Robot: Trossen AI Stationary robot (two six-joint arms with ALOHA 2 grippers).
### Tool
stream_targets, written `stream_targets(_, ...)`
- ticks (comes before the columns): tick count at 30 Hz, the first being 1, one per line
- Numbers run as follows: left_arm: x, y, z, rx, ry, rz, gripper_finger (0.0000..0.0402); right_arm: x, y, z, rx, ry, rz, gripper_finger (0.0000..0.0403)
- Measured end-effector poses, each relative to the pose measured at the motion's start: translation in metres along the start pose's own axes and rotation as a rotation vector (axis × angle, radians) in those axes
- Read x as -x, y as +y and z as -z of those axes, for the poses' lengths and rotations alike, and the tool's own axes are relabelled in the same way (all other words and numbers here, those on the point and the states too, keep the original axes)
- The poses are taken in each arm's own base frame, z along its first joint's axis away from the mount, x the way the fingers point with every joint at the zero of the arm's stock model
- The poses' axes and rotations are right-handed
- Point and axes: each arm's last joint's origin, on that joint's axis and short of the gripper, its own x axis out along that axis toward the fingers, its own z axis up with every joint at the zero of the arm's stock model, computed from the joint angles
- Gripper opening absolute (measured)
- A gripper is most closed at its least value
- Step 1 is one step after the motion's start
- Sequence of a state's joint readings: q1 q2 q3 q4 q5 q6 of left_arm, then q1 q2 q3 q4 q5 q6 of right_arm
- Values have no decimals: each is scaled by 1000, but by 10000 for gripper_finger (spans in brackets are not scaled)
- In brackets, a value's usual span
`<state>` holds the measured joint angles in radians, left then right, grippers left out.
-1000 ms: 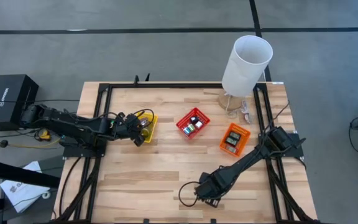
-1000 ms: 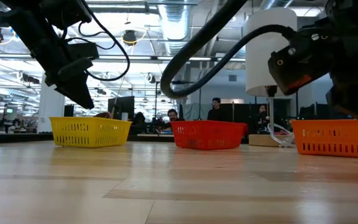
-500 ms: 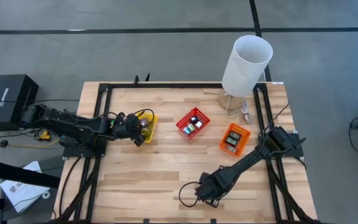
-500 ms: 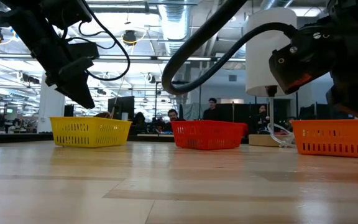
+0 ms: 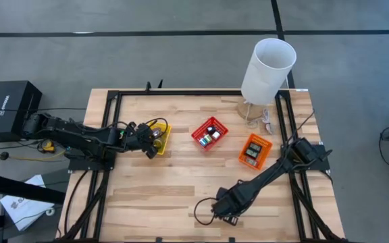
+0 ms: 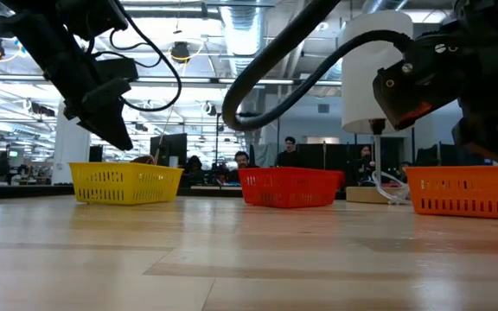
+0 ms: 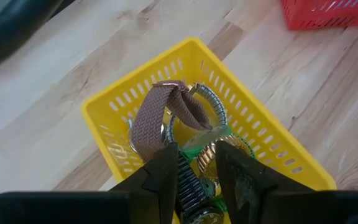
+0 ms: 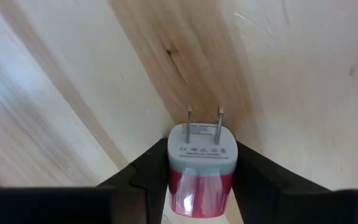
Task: Pick & Place Office items
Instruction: Put the pink charger adapter into the red bin
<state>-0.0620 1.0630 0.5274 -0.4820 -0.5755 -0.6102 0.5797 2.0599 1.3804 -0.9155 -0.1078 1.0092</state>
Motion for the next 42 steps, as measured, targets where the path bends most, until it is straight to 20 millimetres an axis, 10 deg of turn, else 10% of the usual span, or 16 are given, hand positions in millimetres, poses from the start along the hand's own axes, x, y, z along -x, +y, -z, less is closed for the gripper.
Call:
stream_targets(18,0,-1,-1,10,-13,9,104,60,-9,-39,320,-86,118,138)
stream_targets(42,0,-4,0,10,47,97,104,100,-161,-172,159,-297,376,144)
